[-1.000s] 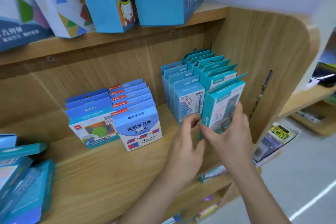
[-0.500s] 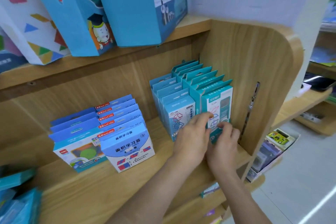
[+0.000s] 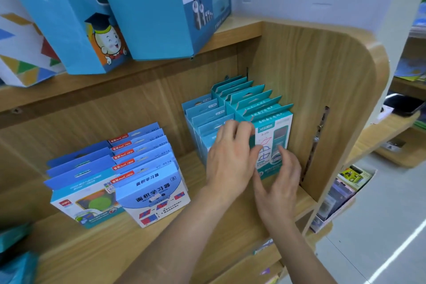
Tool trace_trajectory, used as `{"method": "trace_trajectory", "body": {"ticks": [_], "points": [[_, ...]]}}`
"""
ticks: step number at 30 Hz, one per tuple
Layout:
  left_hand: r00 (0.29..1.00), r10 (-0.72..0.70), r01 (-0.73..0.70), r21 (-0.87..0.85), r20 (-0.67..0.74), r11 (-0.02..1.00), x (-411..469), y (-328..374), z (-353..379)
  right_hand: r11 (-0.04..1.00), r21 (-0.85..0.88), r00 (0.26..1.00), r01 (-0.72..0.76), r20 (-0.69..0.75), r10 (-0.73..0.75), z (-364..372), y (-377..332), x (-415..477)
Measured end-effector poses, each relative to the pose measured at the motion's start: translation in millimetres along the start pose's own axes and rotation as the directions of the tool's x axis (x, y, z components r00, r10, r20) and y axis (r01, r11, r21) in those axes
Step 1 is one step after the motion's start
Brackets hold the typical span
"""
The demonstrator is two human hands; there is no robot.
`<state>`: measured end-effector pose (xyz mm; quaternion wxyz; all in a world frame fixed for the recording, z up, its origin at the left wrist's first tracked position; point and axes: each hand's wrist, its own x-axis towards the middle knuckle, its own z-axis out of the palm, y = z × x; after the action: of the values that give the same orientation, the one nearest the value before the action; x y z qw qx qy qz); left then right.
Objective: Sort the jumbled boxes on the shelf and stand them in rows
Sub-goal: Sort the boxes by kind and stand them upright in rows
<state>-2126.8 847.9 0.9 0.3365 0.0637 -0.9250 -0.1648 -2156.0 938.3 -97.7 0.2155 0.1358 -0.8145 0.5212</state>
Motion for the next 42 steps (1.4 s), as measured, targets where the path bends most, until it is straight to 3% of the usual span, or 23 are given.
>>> {"method": "trace_trajectory", "body": {"ticks": [2,5,12,21,28,33,42], "points": [[0.999,0.037,-0.037,-0.012,-0.009,0.999,7.6,1.4,-4.9,1.0,0.01,1.0,0.02,0.018,-0.02,1.0,1.1,1.0],[0.994,0.041,-0.039,-0.027,0.101,0.999,15.9,3.9,-9.8,1.0,0.004,0.998,0.028,0.052,-0.028,2.6,4.3,3.1],[0.99,0.029,-0.021,-0.059,0.139,0.998,14.3,3.3,-14.4,1.0,-0.013,0.993,-0.016,0.116,0.017,1.7,5.9,3.4],[1.0,-0.012,0.014,-0.145,0.009,0.989,-33.8,-17.5,-51.0,0.997,0.06,0.998,0.054,0.025,-0.056,-15.9,-18.8,-8.0],[0.996,-0.053,0.041,-0.153,-0.075,0.987,-76.0,-38.7,-93.6,0.968,0.213,0.972,0.131,0.164,-0.168,-27.1,-67.8,-17.4],[0.982,-0.107,0.097,-0.068,-0.155,0.993,-110.4,-55.8,-141.5,0.913,0.382,0.878,0.144,0.376,-0.296,-18.4,-116.0,-30.3],[0.941,-0.243,0.281,0.144,-0.235,0.949,-176.0,-109.8,-247.5,0.835,0.506,0.591,0.215,0.613,-0.524,13.8,-213.1,-76.5]]}}
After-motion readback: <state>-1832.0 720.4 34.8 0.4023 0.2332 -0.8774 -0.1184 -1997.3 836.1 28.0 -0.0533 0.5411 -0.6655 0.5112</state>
